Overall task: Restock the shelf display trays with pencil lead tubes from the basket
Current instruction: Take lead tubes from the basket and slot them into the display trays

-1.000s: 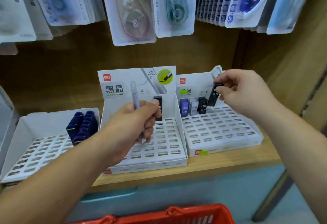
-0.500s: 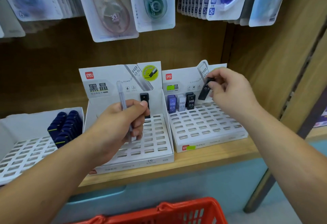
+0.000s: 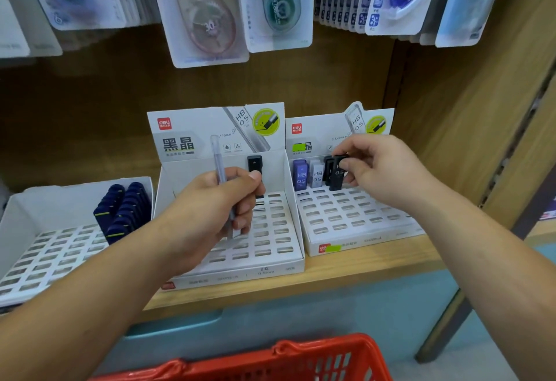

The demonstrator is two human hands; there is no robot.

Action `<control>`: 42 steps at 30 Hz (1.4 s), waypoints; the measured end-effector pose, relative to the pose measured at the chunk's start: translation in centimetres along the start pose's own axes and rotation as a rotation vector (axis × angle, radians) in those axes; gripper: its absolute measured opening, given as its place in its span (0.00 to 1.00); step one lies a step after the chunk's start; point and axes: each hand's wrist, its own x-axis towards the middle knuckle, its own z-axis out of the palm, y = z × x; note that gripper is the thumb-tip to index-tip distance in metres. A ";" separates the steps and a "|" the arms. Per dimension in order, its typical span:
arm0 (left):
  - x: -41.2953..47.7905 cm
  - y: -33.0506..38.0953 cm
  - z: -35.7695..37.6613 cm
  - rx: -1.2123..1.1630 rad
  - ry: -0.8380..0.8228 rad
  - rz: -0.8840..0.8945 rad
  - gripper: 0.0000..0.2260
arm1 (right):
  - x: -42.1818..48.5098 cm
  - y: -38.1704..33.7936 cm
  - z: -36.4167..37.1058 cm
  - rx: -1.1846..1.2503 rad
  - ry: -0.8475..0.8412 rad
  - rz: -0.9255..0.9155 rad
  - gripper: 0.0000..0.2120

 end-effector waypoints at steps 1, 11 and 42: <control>0.0 0.0 0.0 0.003 0.000 0.000 0.11 | -0.1 0.0 0.1 -0.009 -0.015 0.013 0.16; -0.5 0.6 -0.6 0.001 -0.027 0.000 0.08 | -0.4 -1.9 0.2 -0.287 0.123 -0.003 0.16; -2.0 2.8 -5.1 -0.082 -0.025 -0.091 0.16 | 0.2 -11.6 6.1 0.877 -0.127 0.032 0.05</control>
